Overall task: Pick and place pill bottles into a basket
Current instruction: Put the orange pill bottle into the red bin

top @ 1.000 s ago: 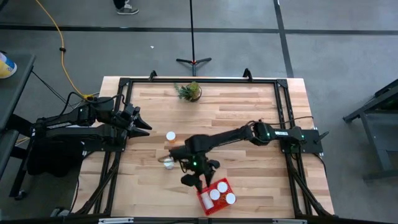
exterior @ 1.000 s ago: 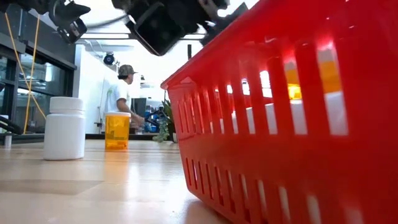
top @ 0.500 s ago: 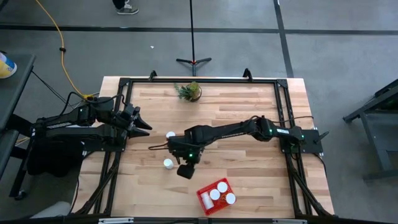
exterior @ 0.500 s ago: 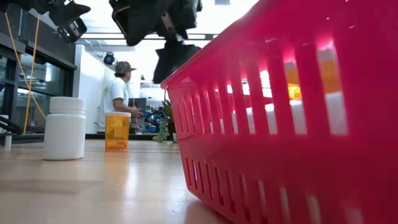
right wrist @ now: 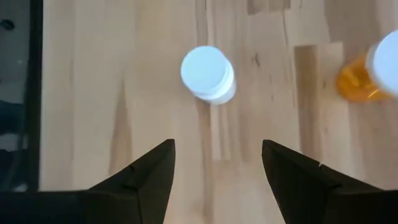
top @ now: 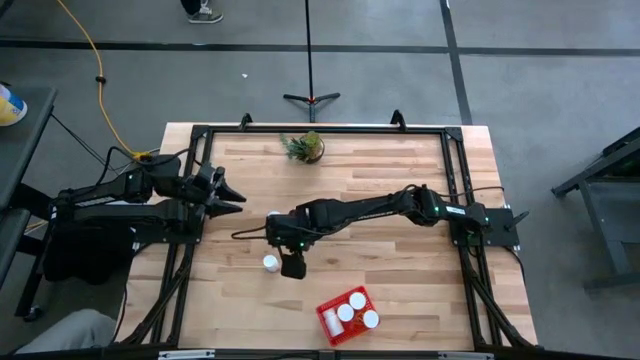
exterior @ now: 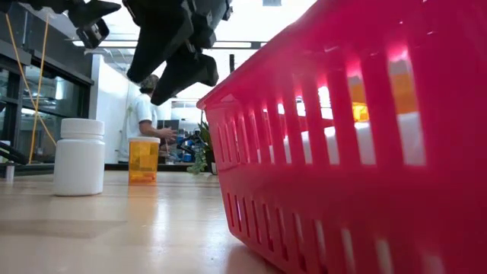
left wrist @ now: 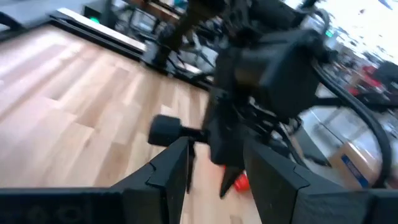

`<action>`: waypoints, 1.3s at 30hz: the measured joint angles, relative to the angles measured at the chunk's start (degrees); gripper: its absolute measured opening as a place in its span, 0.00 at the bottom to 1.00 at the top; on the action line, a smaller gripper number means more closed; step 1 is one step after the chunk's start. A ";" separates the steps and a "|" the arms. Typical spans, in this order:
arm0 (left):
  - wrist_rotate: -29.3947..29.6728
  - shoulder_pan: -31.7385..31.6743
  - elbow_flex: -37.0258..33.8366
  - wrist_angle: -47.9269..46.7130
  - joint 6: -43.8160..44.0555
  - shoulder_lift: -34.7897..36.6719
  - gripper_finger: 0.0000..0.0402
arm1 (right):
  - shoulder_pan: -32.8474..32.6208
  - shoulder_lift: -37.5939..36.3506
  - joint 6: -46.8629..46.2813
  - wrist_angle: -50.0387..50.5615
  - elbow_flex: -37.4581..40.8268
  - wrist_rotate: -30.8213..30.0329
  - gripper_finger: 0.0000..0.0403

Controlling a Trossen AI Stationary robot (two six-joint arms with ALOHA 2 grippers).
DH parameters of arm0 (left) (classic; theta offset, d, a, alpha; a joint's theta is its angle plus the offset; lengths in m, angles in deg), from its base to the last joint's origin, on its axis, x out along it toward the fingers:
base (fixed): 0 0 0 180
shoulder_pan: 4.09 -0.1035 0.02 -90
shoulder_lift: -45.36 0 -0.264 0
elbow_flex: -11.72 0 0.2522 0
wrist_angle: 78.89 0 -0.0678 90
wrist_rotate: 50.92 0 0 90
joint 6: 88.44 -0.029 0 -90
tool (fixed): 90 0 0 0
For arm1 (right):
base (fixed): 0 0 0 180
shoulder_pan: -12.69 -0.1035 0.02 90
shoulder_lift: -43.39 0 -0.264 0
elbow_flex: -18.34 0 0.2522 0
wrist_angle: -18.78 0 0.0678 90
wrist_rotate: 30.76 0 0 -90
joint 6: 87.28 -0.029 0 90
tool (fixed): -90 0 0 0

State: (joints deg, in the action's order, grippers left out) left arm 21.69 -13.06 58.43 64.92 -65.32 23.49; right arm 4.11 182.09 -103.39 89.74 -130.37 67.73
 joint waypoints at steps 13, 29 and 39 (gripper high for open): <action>7.05 0.00 0.00 6.00 3.75 -0.02 0.47 | 2.13 0.00 13.98 0.06 0.00 -3.96 0.58; 7.53 0.00 0.00 5.42 -3.80 1.22 0.47 | 5.45 -8.17 16.98 3.63 0.02 -6.42 0.58; 8.23 -0.02 0.00 -7.14 -7.87 1.18 0.47 | 6.44 -20.01 10.62 5.73 0.02 -19.06 0.58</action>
State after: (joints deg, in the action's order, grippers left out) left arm 29.92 -13.08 58.43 57.77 -73.20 24.67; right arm 10.55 162.08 -92.77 95.47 -130.35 48.67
